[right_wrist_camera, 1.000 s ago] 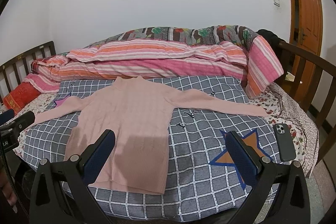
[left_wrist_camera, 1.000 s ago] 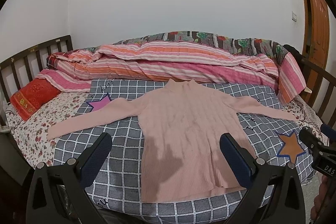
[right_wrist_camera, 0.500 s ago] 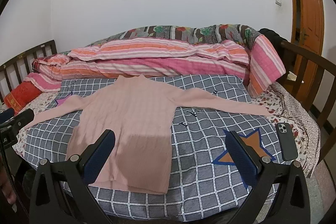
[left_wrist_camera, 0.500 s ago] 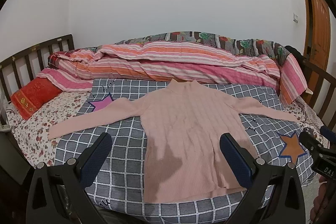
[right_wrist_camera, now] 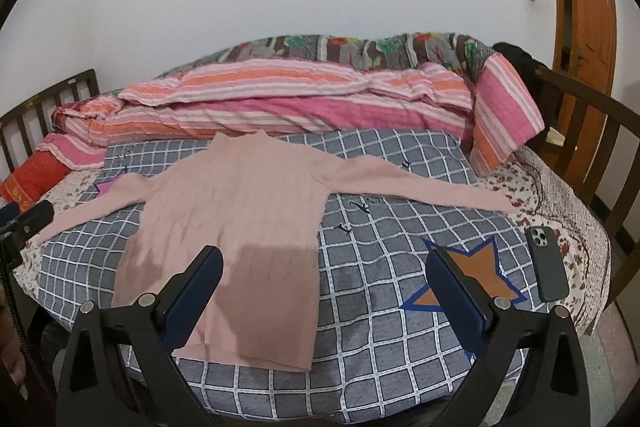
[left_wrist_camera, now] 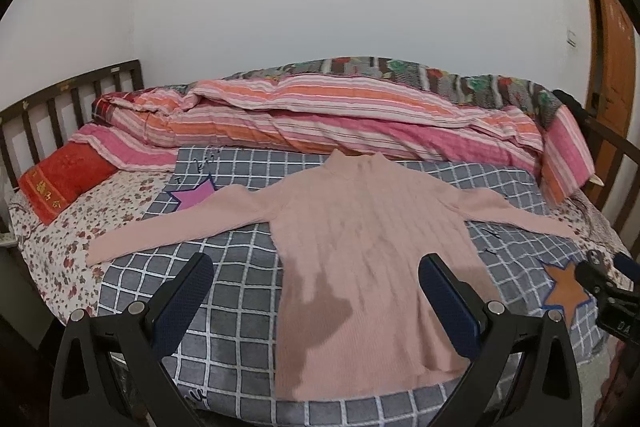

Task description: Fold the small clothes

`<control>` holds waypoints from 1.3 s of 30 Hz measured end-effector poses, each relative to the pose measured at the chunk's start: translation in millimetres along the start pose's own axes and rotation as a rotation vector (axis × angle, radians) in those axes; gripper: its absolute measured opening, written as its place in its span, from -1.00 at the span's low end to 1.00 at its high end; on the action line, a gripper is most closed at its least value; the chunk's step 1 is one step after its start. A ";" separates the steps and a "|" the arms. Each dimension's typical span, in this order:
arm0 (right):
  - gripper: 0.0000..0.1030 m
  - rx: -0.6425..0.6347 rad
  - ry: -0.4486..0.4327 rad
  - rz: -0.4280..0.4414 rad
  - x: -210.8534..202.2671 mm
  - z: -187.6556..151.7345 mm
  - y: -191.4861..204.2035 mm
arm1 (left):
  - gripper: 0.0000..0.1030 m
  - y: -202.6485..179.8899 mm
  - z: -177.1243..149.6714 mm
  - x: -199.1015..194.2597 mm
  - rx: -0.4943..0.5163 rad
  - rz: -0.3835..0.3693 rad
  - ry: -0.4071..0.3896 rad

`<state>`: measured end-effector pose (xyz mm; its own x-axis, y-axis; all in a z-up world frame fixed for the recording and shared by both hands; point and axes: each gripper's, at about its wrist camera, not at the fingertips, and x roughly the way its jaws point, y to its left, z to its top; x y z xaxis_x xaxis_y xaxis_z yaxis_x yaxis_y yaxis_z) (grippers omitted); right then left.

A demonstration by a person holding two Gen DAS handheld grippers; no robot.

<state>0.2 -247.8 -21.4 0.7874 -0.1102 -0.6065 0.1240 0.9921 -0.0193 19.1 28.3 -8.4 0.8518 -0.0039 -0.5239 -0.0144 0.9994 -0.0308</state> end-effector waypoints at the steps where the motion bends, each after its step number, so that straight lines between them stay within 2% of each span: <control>1: 0.96 0.002 0.006 -0.014 4.0 -0.1 -0.5 | 1.00 4.4 -1.4 7.6 -0.004 0.006 0.008; 5: 0.97 -0.002 0.018 -0.051 24.3 -1.3 -1.4 | 1.00 24.4 -11.6 35.8 -0.030 0.007 0.041; 9: 0.97 -0.029 0.027 -0.064 52.9 -6.3 1.1 | 0.99 57.5 -25.2 79.1 -0.091 0.050 0.121; 12: 0.97 -0.028 0.015 -0.044 75.2 -12.8 3.7 | 0.99 89.3 -34.3 105.5 -0.151 0.082 0.164; 15: 0.97 -0.029 0.035 0.019 98.1 -15.4 8.5 | 0.97 124.0 -41.0 129.6 -0.208 0.108 0.199; 17: 0.97 -0.015 0.042 0.062 111.7 -16.6 8.8 | 0.86 144.1 -44.8 140.4 -0.249 0.132 0.205; 21: 0.97 -0.006 0.084 0.052 139.3 -12.0 15.7 | 0.76 196.8 -51.9 164.3 -0.366 0.174 0.220; 27: 0.89 -0.056 0.050 0.069 166.1 -4.8 38.4 | 0.53 267.6 -64.8 192.9 -0.565 0.245 0.240; 29: 0.88 -0.076 0.040 0.062 173.9 -2.9 47.9 | 0.39 286.6 -69.9 200.8 -0.615 0.267 0.239; 34: 0.82 -0.096 0.059 0.088 193.8 4.1 66.2 | 0.32 321.5 -66.1 213.2 -0.644 0.337 0.187; 36: 0.82 -0.105 0.064 0.086 198.8 6.8 71.3 | 0.25 339.6 -64.7 216.9 -0.691 0.329 0.165; 38: 0.81 -0.110 0.061 0.085 204.0 11.2 75.3 | -0.05 349.6 -61.1 219.8 -0.700 0.360 0.159; 39: 0.81 -0.111 0.060 0.091 205.8 13.0 76.5 | -0.12 354.5 -58.3 221.8 -0.697 0.383 0.156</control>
<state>179.6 -195.3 -137.4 0.7542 -0.0195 -0.6564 -0.0158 0.9987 -0.0477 172.5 379.8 -185.1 0.6397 0.2784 -0.7164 -0.6571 0.6817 -0.3218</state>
